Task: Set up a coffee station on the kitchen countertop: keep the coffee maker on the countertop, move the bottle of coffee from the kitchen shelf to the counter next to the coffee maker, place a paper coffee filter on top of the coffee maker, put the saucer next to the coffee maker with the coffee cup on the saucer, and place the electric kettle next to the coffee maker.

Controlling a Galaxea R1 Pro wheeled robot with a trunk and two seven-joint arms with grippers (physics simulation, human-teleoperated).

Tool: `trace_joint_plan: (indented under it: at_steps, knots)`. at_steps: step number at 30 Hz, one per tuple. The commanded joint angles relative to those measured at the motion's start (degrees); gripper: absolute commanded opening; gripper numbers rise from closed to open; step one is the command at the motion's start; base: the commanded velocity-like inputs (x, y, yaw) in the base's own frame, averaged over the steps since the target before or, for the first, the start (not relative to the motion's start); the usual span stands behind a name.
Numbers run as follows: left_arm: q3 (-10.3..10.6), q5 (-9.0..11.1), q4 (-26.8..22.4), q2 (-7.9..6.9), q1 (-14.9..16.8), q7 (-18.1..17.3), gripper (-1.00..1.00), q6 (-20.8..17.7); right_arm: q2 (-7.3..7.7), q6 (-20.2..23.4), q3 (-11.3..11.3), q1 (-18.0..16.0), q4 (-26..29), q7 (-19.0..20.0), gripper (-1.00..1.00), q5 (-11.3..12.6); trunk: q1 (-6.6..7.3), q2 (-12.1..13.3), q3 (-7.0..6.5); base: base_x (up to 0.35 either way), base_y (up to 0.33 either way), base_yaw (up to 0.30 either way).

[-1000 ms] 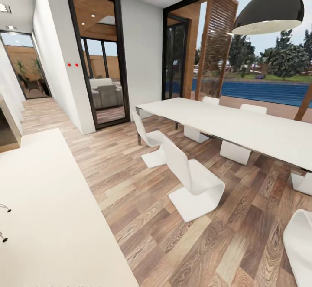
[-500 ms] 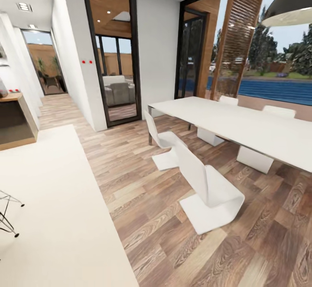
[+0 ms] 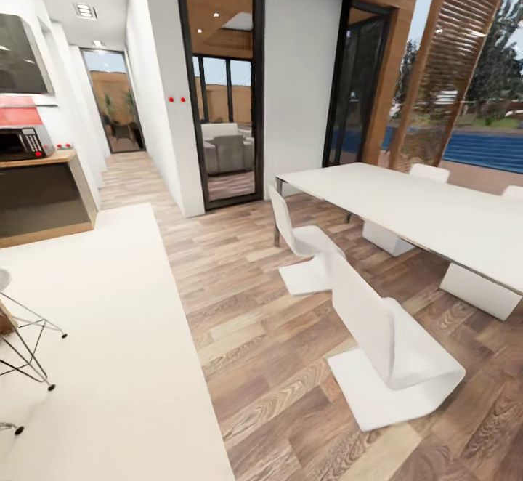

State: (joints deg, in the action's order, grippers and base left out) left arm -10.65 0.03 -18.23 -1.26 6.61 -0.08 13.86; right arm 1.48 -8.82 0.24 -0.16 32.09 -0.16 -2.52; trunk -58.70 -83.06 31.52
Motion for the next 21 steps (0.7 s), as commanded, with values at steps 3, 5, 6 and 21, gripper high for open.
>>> trace_joint_plan:
  at_steps: [3, 5, 6, 21]
  knots:
    - [-0.14, 0.06, 0.06, 0.02, 0.07, -0.01, 1.0, 0.2, 0.02, -0.15, 0.02, -0.01, -0.01, -0.02, 1.0, -0.22, -0.03, -0.02, 0.2, 0.324, 0.11, 0.246]
    - [-0.15, 0.1, 0.08, 0.02, 0.07, -0.01, 1.0, 0.2, 0.01, -0.15, 0.02, -0.01, -0.01, -0.02, 1.0, -0.22, -0.03, -0.02, 0.3, 0.286, 0.195, 0.246]
    - [-0.16, 0.12, 0.08, 0.02, 0.07, -0.01, 1.0, 0.2, 0.01, -0.15, 0.02, -0.01, -0.01, -0.02, 1.0, -0.23, -0.03, -0.02, 0.35, 0.249, 0.233, 0.246]
    - [-0.07, -0.03, 0.03, 0.09, 0.07, -0.01, 1.0, 0.2, 0.01, -0.15, 0.02, -0.01, -0.01, -0.02, 1.0, -0.21, -0.03, -0.02, 1.07, 0.085, 0.101, 0.246]
